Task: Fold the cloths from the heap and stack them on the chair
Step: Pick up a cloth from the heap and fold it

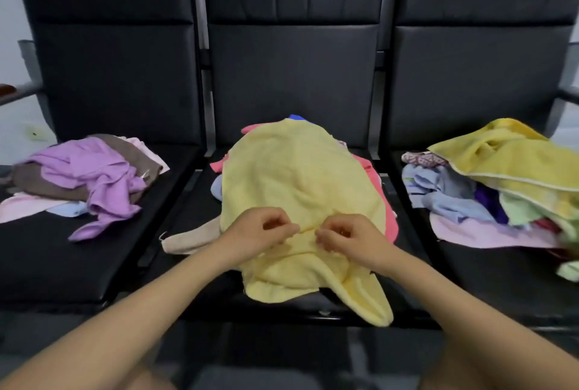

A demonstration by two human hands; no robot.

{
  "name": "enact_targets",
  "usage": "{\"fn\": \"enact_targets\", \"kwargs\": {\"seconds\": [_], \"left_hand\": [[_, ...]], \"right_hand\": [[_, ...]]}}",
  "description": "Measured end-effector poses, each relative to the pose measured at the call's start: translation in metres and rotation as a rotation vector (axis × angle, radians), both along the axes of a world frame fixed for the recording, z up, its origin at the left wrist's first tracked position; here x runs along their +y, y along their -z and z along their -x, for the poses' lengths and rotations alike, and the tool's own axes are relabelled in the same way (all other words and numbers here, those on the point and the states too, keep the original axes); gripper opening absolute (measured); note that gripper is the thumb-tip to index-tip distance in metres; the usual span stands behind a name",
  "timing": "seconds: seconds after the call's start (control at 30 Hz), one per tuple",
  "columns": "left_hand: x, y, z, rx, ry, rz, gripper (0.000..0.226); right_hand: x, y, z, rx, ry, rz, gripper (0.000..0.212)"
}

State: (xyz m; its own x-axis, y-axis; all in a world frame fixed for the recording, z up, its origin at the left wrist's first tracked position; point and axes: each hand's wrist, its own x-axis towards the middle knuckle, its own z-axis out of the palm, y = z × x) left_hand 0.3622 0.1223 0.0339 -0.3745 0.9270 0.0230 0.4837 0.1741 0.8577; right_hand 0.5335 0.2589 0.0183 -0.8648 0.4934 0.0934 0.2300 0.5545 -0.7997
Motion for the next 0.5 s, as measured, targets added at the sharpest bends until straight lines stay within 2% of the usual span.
{"fn": "enact_targets", "kwargs": {"seconds": [0.07,0.17,0.23,0.27,0.37,0.4,0.5], "left_hand": [[-0.012,0.005,-0.007,0.090,0.114,0.104,0.021],[-0.020,0.018,-0.008,0.449,0.241,0.256,0.023],[-0.026,0.027,-0.002,0.584,0.296,0.238,0.030],[-0.029,0.032,0.001,0.627,0.303,0.215,0.037],[-0.034,0.047,0.007,0.764,0.321,0.108,0.051],[-0.035,0.051,0.007,0.777,0.327,0.071,0.049],[-0.031,0.056,0.008,0.709,0.300,-0.044,0.027]], "right_hand": [[-0.009,0.013,-0.007,-0.093,-0.099,-0.156,0.031],[-0.009,0.025,-0.016,-0.203,-0.200,-0.476,0.048],[-0.003,0.033,-0.022,-0.166,-0.209,-0.629,0.044],[-0.001,0.035,-0.023,-0.138,-0.192,-0.641,0.040],[0.002,0.029,-0.023,-0.106,-0.089,-0.419,0.022],[0.002,0.025,-0.022,-0.104,-0.069,-0.300,0.017],[0.006,0.010,-0.016,-0.048,-0.040,-0.007,0.021]]}}
